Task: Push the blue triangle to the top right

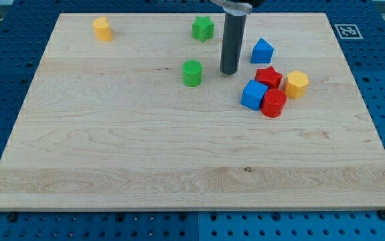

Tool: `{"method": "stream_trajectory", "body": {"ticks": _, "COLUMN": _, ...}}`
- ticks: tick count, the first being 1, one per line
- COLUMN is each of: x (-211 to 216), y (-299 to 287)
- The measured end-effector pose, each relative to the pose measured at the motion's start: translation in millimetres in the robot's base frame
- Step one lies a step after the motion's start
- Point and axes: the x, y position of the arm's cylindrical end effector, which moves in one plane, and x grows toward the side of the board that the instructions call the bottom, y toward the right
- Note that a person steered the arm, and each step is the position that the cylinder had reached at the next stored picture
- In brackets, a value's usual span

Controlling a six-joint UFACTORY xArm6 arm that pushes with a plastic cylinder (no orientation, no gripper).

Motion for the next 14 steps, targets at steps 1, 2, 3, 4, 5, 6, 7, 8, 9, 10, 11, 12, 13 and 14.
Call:
{"method": "stream_trajectory", "body": {"ticks": 1, "x": -3, "y": 0}}
{"method": "stream_trajectory", "body": {"ticks": 2, "x": -4, "y": 0}}
{"method": "stream_trajectory", "body": {"ticks": 3, "x": -8, "y": 0}}
{"method": "stream_trajectory", "body": {"ticks": 4, "x": -16, "y": 20}}
{"method": "stream_trajectory", "body": {"ticks": 5, "x": -26, "y": 60}}
{"method": "stream_trajectory", "body": {"ticks": 6, "x": -61, "y": 90}}
{"method": "stream_trajectory", "body": {"ticks": 7, "x": -80, "y": 108}}
{"method": "stream_trajectory", "body": {"ticks": 8, "x": -80, "y": 131}}
{"method": "stream_trajectory", "body": {"ticks": 9, "x": -89, "y": 124}}
{"method": "stream_trajectory", "body": {"ticks": 10, "x": -106, "y": 124}}
{"method": "stream_trajectory", "body": {"ticks": 11, "x": -109, "y": 112}}
{"method": "stream_trajectory", "body": {"ticks": 12, "x": -119, "y": 83}}
{"method": "stream_trajectory", "body": {"ticks": 13, "x": -140, "y": 121}}
{"method": "stream_trajectory", "body": {"ticks": 14, "x": -140, "y": 129}}
